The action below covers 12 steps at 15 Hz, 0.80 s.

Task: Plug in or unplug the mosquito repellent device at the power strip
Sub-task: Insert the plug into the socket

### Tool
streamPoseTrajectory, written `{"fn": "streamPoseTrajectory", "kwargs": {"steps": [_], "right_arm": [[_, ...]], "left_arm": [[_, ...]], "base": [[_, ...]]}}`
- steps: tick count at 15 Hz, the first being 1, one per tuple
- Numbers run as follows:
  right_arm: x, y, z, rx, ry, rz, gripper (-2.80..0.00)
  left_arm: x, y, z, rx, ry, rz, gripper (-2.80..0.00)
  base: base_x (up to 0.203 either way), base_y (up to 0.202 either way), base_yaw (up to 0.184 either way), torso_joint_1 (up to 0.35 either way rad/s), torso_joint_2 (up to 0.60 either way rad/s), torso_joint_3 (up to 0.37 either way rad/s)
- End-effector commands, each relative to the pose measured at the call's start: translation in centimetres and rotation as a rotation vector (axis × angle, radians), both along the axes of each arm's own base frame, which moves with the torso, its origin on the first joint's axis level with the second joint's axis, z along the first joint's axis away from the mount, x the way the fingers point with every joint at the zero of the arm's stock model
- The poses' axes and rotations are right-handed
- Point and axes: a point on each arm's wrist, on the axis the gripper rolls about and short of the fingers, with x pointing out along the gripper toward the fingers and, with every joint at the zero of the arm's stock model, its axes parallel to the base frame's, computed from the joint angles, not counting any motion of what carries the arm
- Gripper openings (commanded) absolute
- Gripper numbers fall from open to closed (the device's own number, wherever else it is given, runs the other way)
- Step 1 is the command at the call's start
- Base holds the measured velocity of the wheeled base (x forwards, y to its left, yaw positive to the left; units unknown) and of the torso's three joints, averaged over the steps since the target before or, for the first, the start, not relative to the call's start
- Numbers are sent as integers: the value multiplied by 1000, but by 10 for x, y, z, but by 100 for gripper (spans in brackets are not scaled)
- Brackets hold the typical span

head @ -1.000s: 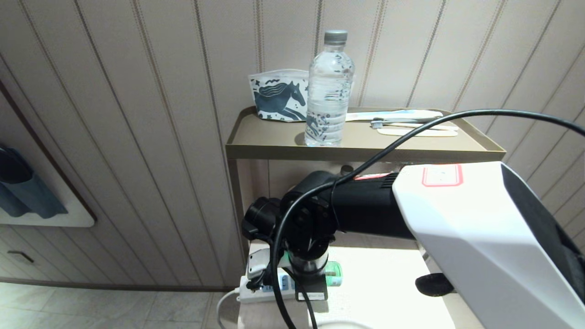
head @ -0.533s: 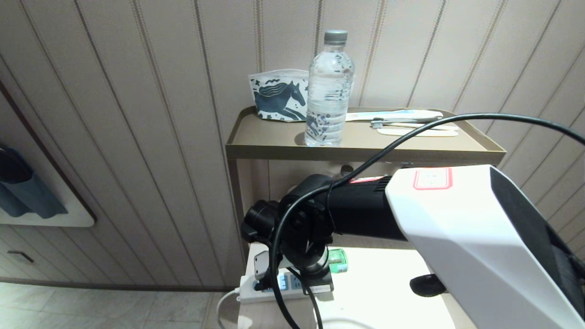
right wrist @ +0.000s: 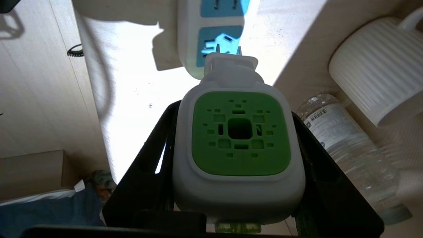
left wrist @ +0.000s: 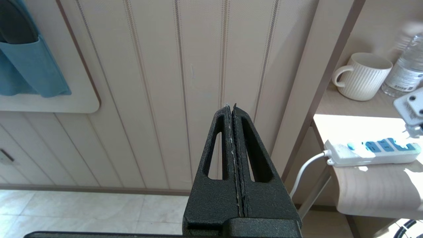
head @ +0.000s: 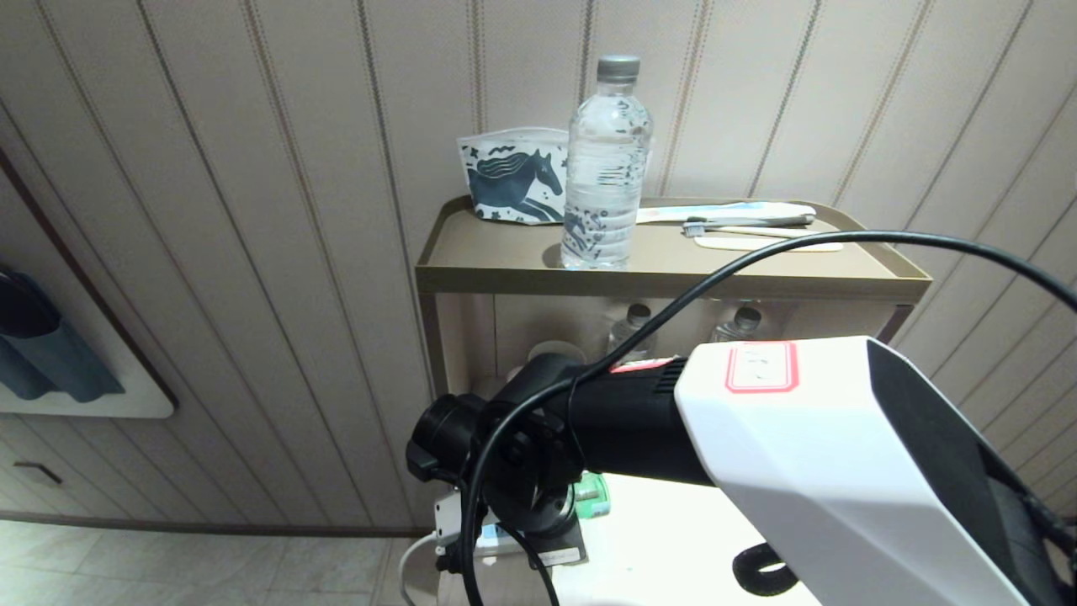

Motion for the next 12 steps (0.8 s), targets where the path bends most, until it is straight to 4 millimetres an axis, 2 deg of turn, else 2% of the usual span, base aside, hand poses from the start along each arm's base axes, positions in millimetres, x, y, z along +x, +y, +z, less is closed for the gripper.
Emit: {"fn": "streamPoseTrajectory", "kwargs": {"steps": [1,4,8,12], "right_arm": [[-6,6,-9,-25,13,23,-280],[-5,9,-18,-37,19,25,-280],[1,11,-18,-6,-5,33,-280],[3,13,-28,-30,5,46,-280]], "left_arm": [[0,0,0,0,-1,-1,-280],[0,0,0,0,-1,0,-280],[0,0,0,0,-1,0,-280],[0,0,0,0,-1,1,-280]], "base": [[0,0,0,0,0,0],[0,0,0,0,0,0],[0,0,0,0,0,0],[0,0,0,0,0,0]]}}
